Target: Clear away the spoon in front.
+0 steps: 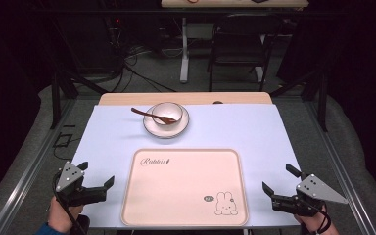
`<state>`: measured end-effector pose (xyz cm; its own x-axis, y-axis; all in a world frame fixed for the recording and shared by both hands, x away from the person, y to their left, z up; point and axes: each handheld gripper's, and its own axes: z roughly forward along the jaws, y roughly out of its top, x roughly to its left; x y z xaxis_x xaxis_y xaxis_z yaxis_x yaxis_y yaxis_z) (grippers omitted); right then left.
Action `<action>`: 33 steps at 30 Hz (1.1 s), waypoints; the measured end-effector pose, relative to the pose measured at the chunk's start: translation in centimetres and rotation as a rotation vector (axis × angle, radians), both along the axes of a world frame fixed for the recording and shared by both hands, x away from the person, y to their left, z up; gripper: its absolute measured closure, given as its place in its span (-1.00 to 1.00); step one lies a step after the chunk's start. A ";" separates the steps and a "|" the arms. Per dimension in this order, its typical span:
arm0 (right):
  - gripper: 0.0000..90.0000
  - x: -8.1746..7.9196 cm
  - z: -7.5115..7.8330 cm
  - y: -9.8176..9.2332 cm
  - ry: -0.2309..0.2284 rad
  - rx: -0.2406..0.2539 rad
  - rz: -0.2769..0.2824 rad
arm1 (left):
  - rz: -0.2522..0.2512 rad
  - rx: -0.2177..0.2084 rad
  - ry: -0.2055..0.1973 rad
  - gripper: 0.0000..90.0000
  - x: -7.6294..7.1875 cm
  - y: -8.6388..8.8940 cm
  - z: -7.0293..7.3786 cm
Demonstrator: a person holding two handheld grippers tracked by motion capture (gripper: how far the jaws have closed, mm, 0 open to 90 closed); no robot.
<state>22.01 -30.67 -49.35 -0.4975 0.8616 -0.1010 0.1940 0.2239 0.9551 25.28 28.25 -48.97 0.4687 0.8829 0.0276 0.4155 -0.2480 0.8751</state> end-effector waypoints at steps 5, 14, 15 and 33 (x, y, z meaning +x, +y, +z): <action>-0.87 0.0 0.0 0.0 -0.001 -0.001 0.000 | -0.001 0.004 0.002 -1.00 0.1 0.0 0.0; -0.87 0.0 0.0 0.0 0.004 0.000 0.001 | -0.002 0.018 0.010 -1.00 0.2 -0.2 0.0; -0.87 0.0 0.0 0.0 0.004 0.001 0.001 | -0.002 0.018 0.010 -1.00 0.2 -0.2 0.0; -0.87 0.1 0.0 0.1 0.006 -0.001 0.003 | -0.017 0.021 -0.052 -1.00 0.5 -1.3 0.0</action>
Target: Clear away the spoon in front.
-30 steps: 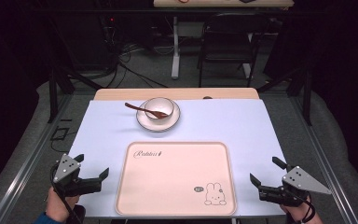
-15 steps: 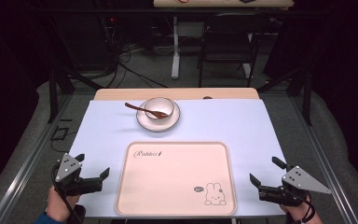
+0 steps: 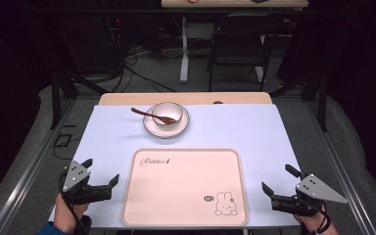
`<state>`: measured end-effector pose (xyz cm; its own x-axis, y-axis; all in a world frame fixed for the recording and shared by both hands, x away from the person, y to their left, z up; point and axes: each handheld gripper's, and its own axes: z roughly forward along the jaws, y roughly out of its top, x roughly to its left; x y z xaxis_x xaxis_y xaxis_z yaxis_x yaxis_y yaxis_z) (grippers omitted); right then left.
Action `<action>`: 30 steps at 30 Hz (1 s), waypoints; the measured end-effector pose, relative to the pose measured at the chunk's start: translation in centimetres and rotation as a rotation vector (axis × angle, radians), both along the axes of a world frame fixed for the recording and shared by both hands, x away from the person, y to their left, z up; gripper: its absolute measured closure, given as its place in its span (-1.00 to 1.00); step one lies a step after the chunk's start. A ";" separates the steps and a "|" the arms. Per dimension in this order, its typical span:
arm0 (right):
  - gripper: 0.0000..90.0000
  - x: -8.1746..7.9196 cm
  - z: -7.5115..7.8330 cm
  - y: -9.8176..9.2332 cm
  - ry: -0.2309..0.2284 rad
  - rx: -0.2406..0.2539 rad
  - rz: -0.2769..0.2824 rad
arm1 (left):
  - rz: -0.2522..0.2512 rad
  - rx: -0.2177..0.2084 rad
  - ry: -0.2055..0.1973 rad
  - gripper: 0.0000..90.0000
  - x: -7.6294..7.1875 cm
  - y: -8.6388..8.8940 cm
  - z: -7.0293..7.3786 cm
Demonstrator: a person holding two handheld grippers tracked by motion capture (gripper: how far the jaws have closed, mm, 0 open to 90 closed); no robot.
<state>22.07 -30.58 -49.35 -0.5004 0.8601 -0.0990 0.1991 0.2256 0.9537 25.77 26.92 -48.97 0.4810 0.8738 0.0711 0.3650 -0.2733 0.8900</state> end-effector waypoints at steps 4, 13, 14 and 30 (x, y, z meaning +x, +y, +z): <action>-0.87 0.0 0.0 0.1 0.001 -0.002 0.002 | 0.006 -0.021 0.009 -1.00 0.5 -0.3 0.1; -0.87 0.0 0.0 0.0 -0.001 -0.002 0.002 | 0.017 -0.027 0.009 -1.00 1.4 -1.0 0.1; -0.87 0.0 0.0 0.0 0.000 -0.001 0.002 | 0.017 -0.027 0.009 -1.00 1.4 -1.0 0.1; -0.86 0.0 0.0 0.0 0.000 -0.001 0.001 | 0.004 -0.018 -0.006 -1.00 3.1 -2.5 0.0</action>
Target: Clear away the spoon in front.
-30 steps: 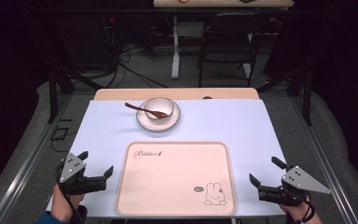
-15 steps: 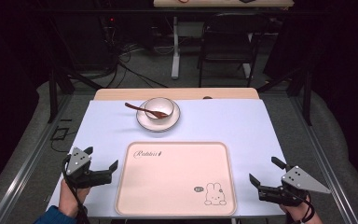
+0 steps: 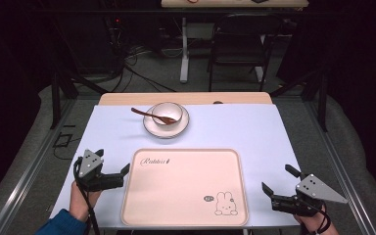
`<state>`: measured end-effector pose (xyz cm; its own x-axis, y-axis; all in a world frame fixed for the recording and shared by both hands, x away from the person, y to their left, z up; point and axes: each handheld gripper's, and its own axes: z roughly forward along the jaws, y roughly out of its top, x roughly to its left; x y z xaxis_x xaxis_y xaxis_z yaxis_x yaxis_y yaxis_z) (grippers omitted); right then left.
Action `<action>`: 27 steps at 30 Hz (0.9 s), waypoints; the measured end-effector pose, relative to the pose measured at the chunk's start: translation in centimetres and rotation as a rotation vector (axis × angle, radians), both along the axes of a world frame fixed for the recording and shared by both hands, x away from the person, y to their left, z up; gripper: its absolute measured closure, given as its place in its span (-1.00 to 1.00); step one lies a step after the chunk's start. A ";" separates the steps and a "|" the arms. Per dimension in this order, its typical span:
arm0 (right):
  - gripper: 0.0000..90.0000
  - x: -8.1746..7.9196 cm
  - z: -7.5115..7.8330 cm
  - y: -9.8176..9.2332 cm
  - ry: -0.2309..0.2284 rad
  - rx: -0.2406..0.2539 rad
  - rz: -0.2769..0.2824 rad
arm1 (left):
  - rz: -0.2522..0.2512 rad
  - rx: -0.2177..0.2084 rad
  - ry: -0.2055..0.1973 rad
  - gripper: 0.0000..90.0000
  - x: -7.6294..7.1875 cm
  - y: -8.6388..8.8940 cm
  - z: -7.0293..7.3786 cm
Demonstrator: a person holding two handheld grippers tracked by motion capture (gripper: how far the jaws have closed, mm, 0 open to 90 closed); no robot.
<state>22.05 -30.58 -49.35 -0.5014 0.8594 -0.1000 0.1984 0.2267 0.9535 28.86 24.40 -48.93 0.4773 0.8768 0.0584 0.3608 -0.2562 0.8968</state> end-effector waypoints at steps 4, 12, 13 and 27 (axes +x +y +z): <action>-0.86 0.0 0.0 0.0 -0.001 0.001 0.000 | 0.002 -0.004 0.001 -1.00 0.4 -0.2 0.0; -0.86 0.0 0.0 0.0 0.000 0.002 -0.002 | 0.015 -0.008 -0.002 -1.00 1.4 -0.8 -0.1; -0.86 0.0 0.0 0.0 0.000 0.002 -0.002 | 0.013 -0.012 -0.003 -1.00 1.6 -0.9 -0.1; -0.86 0.0 0.0 -0.1 0.000 0.002 -0.005 | 0.020 -0.026 -0.003 -1.00 3.5 -1.6 -0.1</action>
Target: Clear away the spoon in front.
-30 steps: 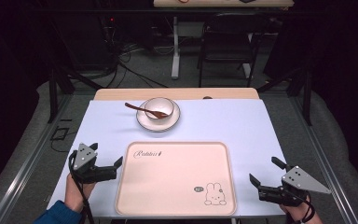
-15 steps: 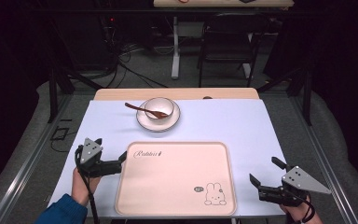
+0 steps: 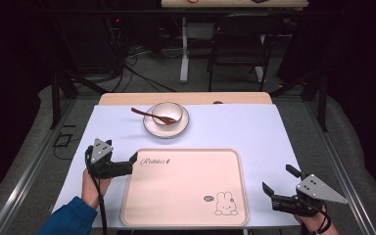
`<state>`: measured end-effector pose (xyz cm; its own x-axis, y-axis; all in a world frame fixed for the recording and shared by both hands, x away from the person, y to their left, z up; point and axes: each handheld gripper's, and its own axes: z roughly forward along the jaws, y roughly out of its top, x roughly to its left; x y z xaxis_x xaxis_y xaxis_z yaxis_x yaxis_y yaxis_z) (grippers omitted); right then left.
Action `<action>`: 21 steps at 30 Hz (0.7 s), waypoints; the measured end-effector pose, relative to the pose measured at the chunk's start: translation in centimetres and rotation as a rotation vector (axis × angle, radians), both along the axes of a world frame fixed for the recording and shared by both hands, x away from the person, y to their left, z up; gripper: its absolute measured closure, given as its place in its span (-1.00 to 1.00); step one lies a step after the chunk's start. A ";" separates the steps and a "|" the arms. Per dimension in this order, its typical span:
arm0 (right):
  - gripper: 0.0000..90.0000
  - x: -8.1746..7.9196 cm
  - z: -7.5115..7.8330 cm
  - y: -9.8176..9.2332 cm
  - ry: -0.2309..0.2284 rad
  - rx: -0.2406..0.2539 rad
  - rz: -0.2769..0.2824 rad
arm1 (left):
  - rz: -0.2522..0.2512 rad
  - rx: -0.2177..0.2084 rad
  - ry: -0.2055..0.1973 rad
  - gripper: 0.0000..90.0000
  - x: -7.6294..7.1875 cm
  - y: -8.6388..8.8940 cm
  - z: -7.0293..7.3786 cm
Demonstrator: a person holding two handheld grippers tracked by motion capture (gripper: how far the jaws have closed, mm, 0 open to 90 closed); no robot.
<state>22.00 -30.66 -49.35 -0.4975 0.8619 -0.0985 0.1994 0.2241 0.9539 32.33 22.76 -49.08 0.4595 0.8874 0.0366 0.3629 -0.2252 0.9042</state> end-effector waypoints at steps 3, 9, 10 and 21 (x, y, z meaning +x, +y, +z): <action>-0.86 0.0 0.0 0.0 -0.001 0.000 0.000 | 0.009 -0.005 -0.002 -1.00 0.4 0.0 0.1; -0.86 0.0 0.0 0.0 -0.002 0.000 0.000 | 0.024 -0.030 0.002 -1.00 1.5 -0.1 0.0; -0.86 0.0 0.0 0.0 -0.002 0.000 0.000 | 0.026 -0.031 0.003 -1.00 1.7 -0.1 0.0; -0.86 0.0 0.0 -0.1 -0.003 0.000 -0.001 | 0.043 -0.042 0.003 -1.00 3.5 -0.7 -0.1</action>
<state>21.96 -30.73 -49.35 -0.4967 0.8621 -0.1001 0.1965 0.2240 0.9546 35.84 22.04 -49.21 0.4212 0.9070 -0.0027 0.3740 -0.1709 0.9115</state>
